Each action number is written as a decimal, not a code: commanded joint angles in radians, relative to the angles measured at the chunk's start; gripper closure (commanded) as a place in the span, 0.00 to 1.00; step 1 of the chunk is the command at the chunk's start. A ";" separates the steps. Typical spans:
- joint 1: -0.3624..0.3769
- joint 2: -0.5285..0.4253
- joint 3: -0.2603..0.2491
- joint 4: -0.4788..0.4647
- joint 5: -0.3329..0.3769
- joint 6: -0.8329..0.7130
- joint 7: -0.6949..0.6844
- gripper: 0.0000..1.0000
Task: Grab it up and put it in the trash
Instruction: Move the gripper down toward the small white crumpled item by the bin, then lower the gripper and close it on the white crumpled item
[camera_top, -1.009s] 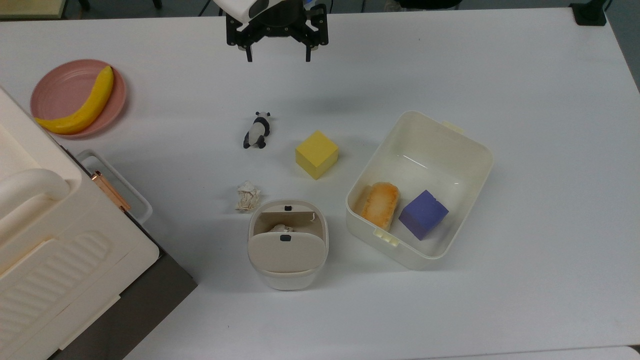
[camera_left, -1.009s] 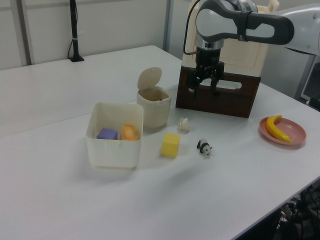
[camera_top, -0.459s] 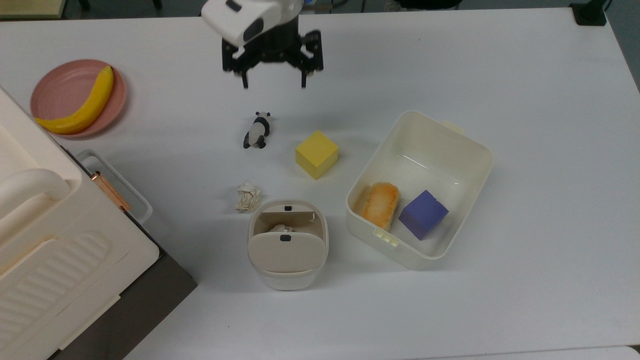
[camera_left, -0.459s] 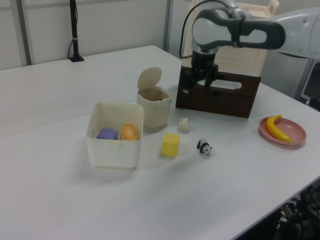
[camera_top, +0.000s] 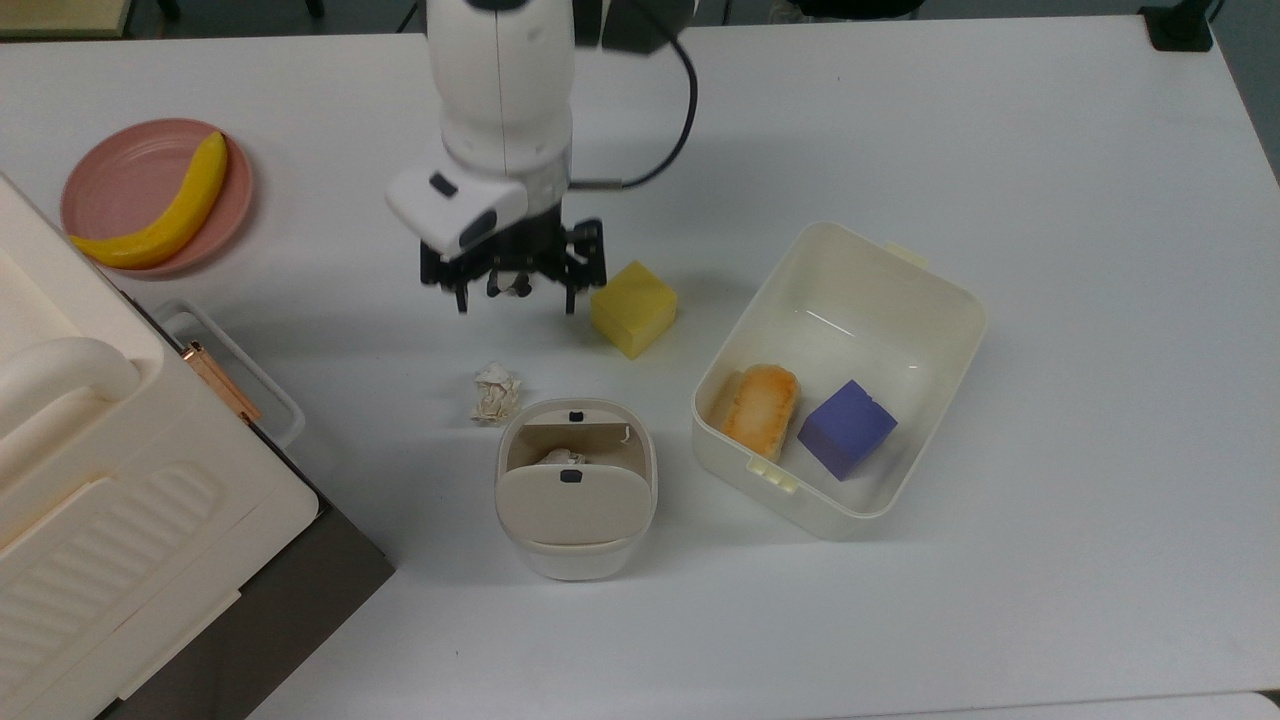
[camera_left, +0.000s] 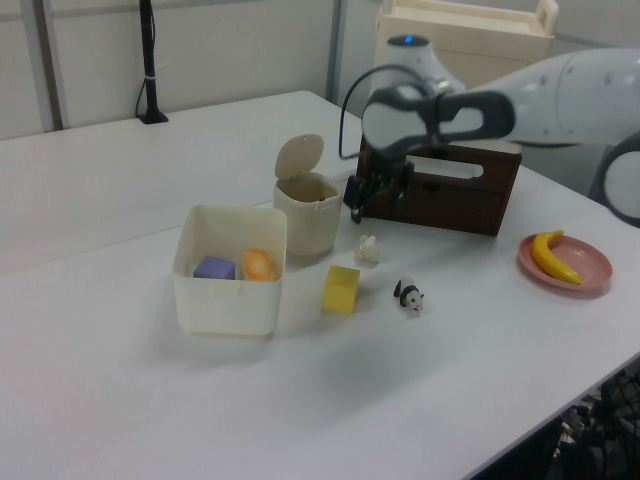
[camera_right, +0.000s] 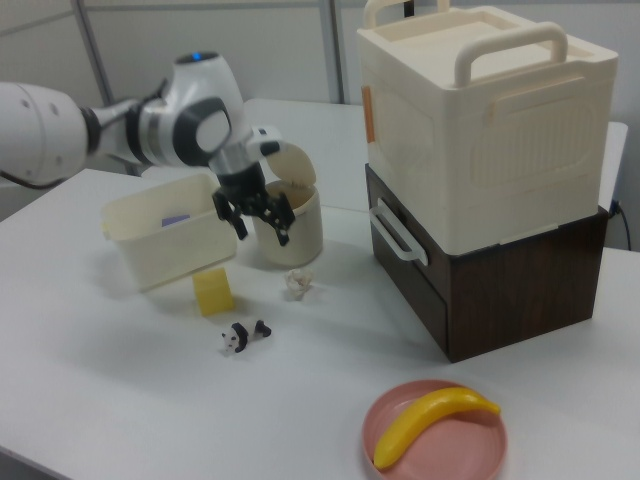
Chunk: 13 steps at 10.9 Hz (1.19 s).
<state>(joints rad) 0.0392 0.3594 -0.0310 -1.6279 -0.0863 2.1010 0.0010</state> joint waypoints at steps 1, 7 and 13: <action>0.005 0.120 -0.010 0.034 -0.073 0.091 -0.016 0.05; -0.015 0.170 -0.012 0.031 -0.136 0.166 -0.025 0.83; 0.002 0.067 -0.012 0.055 -0.058 -0.054 -0.171 1.00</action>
<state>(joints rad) 0.0189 0.5105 -0.0314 -1.5747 -0.2060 2.1895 -0.0628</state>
